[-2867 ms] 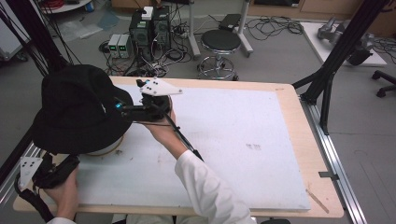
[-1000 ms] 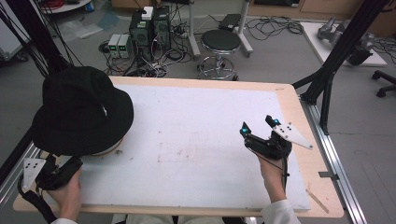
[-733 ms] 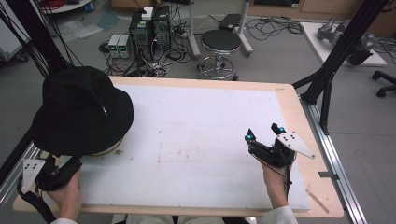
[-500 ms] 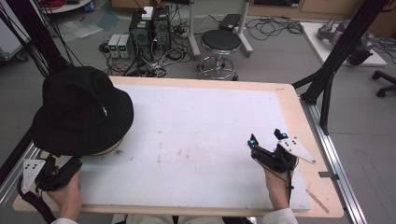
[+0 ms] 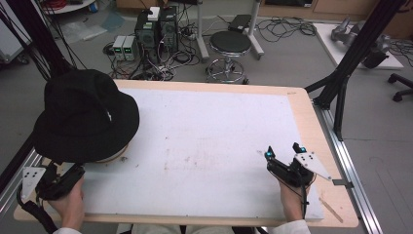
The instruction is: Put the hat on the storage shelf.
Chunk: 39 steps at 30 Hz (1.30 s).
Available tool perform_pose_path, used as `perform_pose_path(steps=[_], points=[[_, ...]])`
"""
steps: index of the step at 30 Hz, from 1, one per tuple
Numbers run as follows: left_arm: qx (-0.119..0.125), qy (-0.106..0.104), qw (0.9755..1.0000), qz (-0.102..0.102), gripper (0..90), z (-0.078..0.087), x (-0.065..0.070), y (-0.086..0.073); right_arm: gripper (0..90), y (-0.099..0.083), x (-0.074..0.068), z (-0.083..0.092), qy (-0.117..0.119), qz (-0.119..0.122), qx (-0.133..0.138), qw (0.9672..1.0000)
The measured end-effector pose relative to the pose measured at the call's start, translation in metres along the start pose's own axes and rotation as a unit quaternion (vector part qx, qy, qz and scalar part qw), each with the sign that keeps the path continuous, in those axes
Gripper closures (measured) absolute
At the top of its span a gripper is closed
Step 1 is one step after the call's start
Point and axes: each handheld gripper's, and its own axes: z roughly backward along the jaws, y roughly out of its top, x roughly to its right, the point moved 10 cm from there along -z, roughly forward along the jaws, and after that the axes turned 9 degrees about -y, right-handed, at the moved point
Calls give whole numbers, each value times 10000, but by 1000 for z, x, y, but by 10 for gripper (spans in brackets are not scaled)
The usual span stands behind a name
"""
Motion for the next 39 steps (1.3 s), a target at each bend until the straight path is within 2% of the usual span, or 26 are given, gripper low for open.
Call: perform_pose_path(steps=[11,17,25,34,39], points=[[-4,-40,10000,6,300,-1,1,0,111,-8,-1,-1,-53,165,35,9998],[-24,-89,10000,34,300,-3,1,-1,111,-16,4,-3,-150,103,-35,9998],[-5,-65,10000,64,300,-2,0,-1,111,-16,3,-3,-152,219,-7,9996],[-9,-62,10000,76,300,0,0,-1,111,-18,5,-1,-147,50,-36,9999],[-4,-67,9999,120,300,0,-1,-1,111,-18,4,-1,-142,87,-44,9999]])
